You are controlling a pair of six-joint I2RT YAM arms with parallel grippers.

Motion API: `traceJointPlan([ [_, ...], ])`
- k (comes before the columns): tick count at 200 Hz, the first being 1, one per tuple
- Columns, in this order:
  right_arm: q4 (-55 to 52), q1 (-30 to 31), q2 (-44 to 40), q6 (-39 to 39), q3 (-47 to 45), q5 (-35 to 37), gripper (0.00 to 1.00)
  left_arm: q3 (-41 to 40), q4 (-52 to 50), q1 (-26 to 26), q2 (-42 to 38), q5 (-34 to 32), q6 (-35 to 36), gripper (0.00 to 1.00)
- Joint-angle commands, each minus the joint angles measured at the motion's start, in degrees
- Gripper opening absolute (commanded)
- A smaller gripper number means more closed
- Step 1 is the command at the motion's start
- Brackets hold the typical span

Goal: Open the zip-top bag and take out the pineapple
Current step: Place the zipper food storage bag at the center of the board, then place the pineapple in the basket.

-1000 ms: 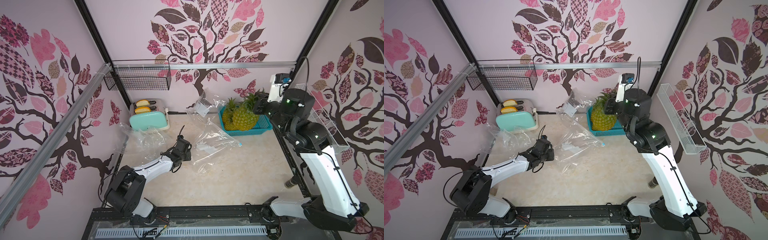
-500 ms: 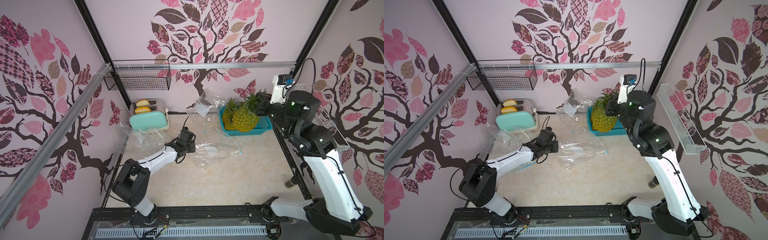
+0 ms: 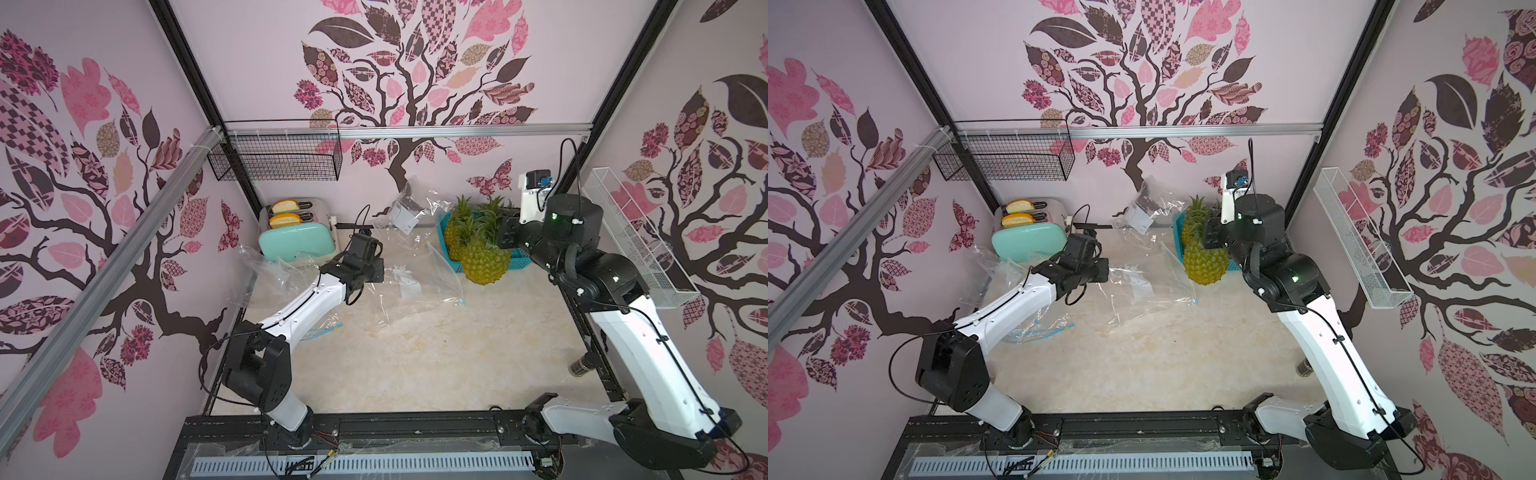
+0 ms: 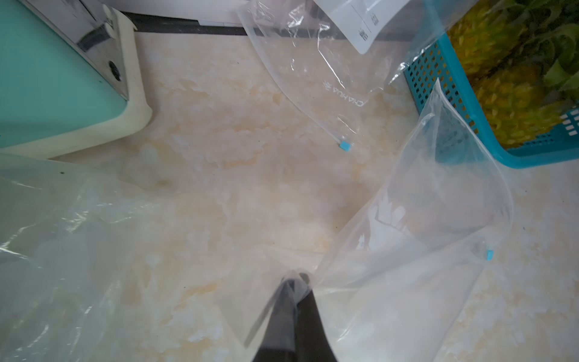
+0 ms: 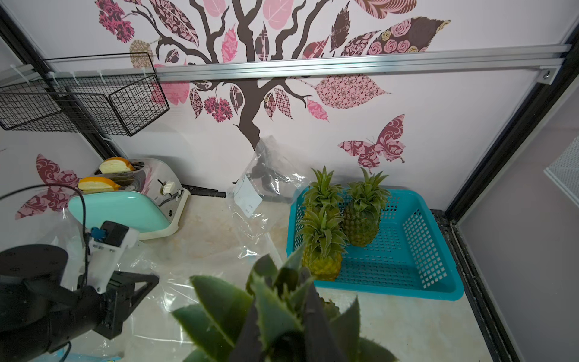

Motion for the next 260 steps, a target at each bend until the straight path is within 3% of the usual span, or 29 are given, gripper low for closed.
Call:
traceJointPlan([
  [1,5.99,0.10,-2.84,-1.26,1.12,0.24,0.00,6.74,-7.37,4.21,-0.12,-1.97,3.41,0.12],
  [10,5.97,0.07,-2.84,-1.66,0.84,0.65,0.00,10.09,-10.25,6.41,0.83,-1.73,4.15,0.38],
  [21,5.95,0.14,-2.59,-2.13,0.52,1.48,0.00,14.41,-13.26,8.75,2.12,-1.39,5.39,0.60],
  [31,5.79,0.12,-2.33,-2.53,0.48,2.04,0.00,18.10,-15.65,10.18,3.06,-1.61,6.76,0.71],
  [48,5.55,0.12,-2.03,-2.85,0.22,2.58,0.00,21.28,-16.54,11.14,3.37,-1.55,9.30,0.81],
  [100,4.96,-0.07,-0.42,-4.62,0.56,4.81,0.00,9.29,-3.45,11.34,-3.49,7.15,10.27,0.83],
  [141,5.24,-1.80,1.88,-5.49,0.58,4.14,0.00,4.92,-0.69,11.33,-7.25,8.28,11.05,0.83],
  [160,4.92,-5.28,3.58,-4.79,1.25,0.88,0.00,1.99,1.27,11.34,-9.37,7.98,10.95,0.83],
  [189,3.95,-12.21,7.50,-2.16,4.10,-6.42,0.00,0.64,2.32,11.34,-9.98,8.12,11.18,0.83],
  [260,1.57,-16.46,17.67,-2.31,13.01,-6.46,0.00,-0.41,3.07,11.34,-9.30,9.43,10.94,0.83],
])
